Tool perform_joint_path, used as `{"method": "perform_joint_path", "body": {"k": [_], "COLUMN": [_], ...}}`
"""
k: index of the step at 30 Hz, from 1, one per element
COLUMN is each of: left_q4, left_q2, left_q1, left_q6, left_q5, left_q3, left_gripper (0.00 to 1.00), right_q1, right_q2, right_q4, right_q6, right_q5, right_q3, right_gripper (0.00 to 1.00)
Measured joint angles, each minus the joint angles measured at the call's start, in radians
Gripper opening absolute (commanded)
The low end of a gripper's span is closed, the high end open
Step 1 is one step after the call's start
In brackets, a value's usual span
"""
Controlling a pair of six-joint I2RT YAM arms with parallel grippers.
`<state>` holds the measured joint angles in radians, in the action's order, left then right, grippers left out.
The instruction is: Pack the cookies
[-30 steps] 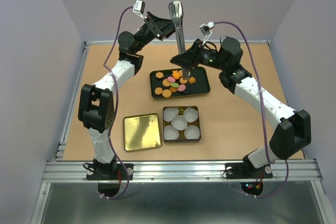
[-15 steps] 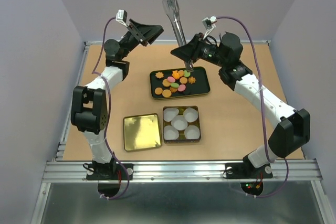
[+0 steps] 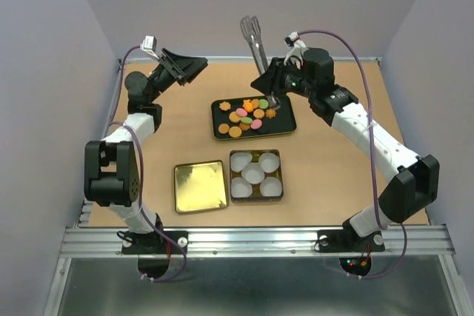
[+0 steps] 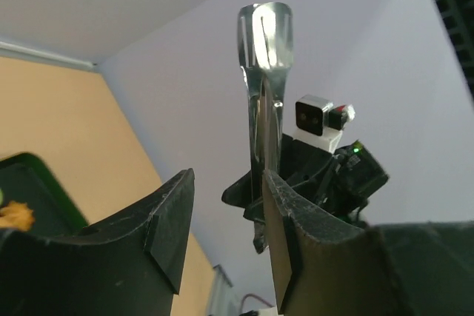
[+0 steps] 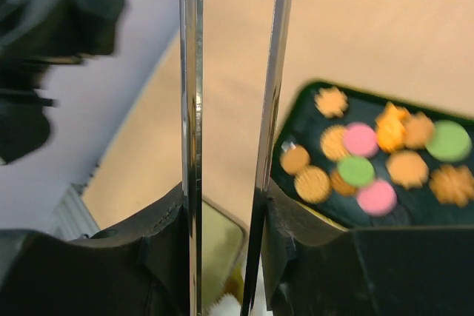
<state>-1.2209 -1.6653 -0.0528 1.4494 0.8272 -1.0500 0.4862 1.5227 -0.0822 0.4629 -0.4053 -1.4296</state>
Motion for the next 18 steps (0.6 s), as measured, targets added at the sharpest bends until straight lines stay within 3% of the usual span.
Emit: {"method": "perform_joint_path", "body": {"k": [4,6,11,18], "left_q4": [0.238,0.449,0.797,0.963], "left_q2": [0.095,0.154,0.229,0.237], "left_q1": [0.016,0.018,0.018,0.021], "left_q6": [-0.258,-0.41,-0.713,-0.878], "left_q5": [-0.01,-0.059,-0.206,-0.302], "left_q3": [0.023,0.02,0.0,0.044], "left_gripper": [0.51,0.51,0.5,0.49], "right_q1": [0.0,0.0,0.0,0.022], "right_q2": [-0.002,-0.002,-0.004,0.001], "right_q4": [-0.236,-0.316,-0.465,-0.588], "right_q6": [-0.068,-0.082,-0.097,-0.121], "right_q5": [0.113,0.144,0.167,0.197], "right_q3": [-0.001,0.0,0.026,0.049], "right_gripper": [0.4,0.4,0.4,0.47]}}
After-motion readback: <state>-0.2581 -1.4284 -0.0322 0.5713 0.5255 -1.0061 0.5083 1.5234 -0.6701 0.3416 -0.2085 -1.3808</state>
